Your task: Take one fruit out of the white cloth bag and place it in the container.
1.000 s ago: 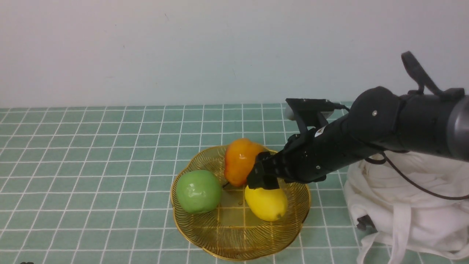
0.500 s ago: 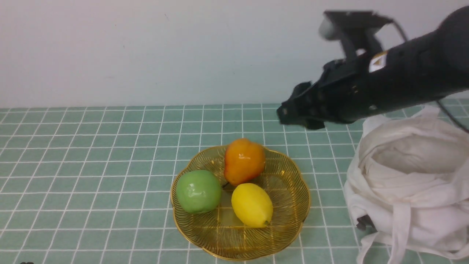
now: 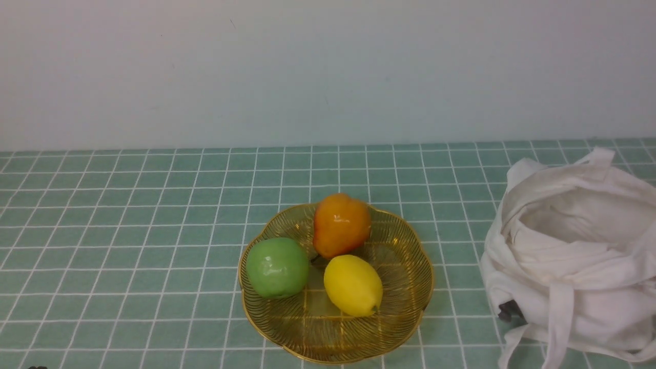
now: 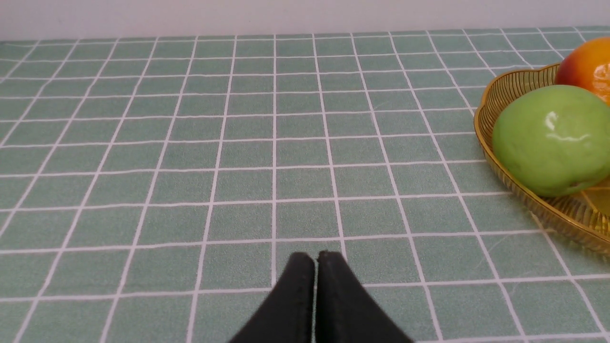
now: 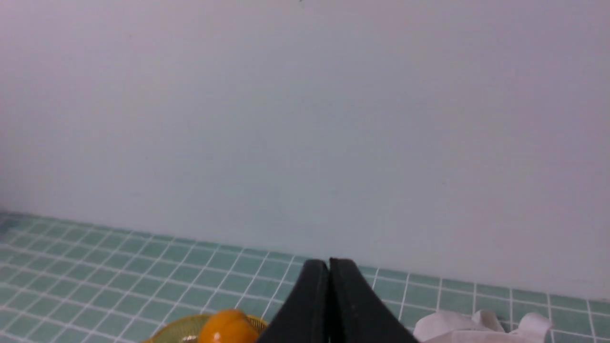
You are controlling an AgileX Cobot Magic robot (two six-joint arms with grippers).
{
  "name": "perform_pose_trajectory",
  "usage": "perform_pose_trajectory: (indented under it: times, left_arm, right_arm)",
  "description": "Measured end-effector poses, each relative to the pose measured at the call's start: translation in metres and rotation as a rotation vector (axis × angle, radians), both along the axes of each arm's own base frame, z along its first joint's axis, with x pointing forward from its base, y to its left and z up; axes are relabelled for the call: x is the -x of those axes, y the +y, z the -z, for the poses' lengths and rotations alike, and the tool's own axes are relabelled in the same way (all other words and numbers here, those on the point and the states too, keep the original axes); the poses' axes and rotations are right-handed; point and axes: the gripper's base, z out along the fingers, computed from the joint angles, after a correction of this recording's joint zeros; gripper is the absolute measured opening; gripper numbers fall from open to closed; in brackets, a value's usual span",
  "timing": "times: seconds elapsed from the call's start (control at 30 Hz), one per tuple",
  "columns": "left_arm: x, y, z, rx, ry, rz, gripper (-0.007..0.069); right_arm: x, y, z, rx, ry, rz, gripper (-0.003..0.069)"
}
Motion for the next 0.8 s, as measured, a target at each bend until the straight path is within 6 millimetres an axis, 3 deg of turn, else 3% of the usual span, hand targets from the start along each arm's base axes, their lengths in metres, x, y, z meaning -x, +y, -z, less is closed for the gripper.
perform_pose_trajectory:
  times: [0.1,0.2,0.37,0.8]
  left_arm:
    - [0.0,0.0,0.0,0.0,0.0,0.0,-0.0008]
    - [0.0,0.0,0.0,0.0,0.0,0.0,-0.0008]
    - [0.0,0.0,0.0,0.0,0.0,0.0,-0.0008]
    - [0.0,0.0,0.0,0.0,0.0,0.0,-0.0008]
  right_arm:
    - [0.035,-0.018,0.028,-0.098,-0.12,-0.006,-0.0013]
    - [0.053,-0.027,0.052,-0.124,-0.19,-0.012,-0.0013]
    - [0.063,-0.033,0.078,-0.152,-0.216,-0.012,-0.0013]
    - [0.065,-0.034,0.081,-0.155,-0.224,-0.011,-0.0014]
